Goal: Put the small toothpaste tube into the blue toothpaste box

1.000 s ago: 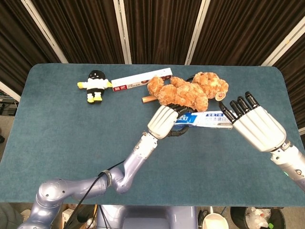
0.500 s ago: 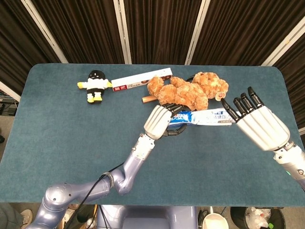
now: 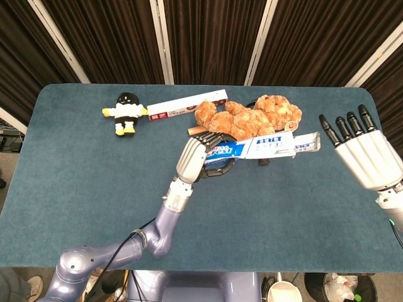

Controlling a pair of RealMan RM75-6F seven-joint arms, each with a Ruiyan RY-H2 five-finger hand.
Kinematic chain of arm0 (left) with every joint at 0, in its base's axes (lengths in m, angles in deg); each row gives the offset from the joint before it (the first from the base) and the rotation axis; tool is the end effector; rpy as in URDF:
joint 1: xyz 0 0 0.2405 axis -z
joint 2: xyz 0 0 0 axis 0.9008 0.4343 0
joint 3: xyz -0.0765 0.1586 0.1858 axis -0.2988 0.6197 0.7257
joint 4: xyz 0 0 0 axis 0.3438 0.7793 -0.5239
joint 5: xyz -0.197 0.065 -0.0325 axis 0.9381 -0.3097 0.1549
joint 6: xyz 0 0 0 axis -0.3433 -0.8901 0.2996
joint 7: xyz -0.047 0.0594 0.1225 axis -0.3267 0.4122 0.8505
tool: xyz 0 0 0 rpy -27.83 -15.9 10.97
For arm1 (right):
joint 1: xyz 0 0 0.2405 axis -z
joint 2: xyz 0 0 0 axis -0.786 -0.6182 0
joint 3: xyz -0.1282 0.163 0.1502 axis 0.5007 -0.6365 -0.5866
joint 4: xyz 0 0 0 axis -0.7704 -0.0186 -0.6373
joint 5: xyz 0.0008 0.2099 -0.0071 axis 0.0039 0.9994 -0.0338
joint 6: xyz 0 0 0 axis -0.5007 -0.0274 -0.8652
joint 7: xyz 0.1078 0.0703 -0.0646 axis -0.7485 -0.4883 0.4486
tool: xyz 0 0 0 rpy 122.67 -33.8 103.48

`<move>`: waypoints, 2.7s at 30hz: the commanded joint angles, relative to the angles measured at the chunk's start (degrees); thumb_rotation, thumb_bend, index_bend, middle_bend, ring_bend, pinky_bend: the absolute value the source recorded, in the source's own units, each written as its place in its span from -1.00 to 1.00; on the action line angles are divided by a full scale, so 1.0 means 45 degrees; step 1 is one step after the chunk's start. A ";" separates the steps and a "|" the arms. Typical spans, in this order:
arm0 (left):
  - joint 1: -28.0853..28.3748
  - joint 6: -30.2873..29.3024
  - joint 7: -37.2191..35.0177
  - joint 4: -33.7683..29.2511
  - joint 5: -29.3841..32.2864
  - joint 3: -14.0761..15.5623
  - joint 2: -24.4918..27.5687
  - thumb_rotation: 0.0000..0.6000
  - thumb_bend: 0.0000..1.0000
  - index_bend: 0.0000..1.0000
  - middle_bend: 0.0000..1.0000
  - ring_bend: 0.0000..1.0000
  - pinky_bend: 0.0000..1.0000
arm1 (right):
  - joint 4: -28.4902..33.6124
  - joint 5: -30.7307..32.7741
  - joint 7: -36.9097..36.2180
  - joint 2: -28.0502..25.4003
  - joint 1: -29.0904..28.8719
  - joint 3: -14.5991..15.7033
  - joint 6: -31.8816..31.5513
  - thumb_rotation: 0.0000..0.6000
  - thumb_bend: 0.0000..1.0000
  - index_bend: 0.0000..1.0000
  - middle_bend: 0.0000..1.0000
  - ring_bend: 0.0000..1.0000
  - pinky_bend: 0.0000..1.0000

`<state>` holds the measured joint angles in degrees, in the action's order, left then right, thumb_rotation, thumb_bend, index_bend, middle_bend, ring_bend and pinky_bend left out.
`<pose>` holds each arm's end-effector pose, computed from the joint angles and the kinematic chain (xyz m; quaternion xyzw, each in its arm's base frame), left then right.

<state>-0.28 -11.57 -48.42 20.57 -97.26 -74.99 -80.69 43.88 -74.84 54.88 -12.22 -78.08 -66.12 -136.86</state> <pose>0.0433 0.3566 -0.0611 -0.4935 -0.3543 -0.7736 0.1800 -0.1765 -0.3038 0.2713 0.7203 0.1029 0.2776 0.6273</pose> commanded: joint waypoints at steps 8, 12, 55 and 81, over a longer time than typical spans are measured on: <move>-0.1440 -0.2905 -0.2216 -0.0376 -0.0821 0.0351 0.0139 1.00 0.05 -0.28 -0.01 -0.10 0.09 | -0.0306 0.1274 0.0142 0.0489 0.0383 -0.0227 -0.0384 1.00 -0.28 -0.65 -0.20 -0.36 -0.47; -0.1956 -0.3812 -0.2768 -0.0462 -0.1105 0.0548 0.0221 1.00 0.05 -0.28 -0.02 -0.11 0.09 | -0.0417 0.1558 0.0190 0.0559 0.0432 -0.0255 -0.0391 1.00 -0.28 -0.65 -0.20 -0.36 -0.47; -0.2951 -0.5770 -0.3951 -0.1659 -0.1424 -0.0155 0.0340 1.00 0.06 -0.35 -0.07 -0.20 0.03 | -0.0129 0.1857 0.0256 0.0790 0.0314 -0.0151 -0.0334 1.00 -0.28 -0.65 -0.20 -0.36 -0.47; -0.6478 -0.4232 -0.3400 0.0341 -0.1825 0.3734 0.2203 1.00 0.19 -0.19 0.07 -0.05 0.22 | 0.1913 0.2693 -0.0858 0.0955 0.0653 0.0107 -0.0079 1.00 -0.28 -0.65 -0.21 -0.37 -0.47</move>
<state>-28.70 -30.27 -63.38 21.76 -105.06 -58.78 -71.12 49.58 -64.01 53.19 -8.02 -75.87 -66.28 -137.96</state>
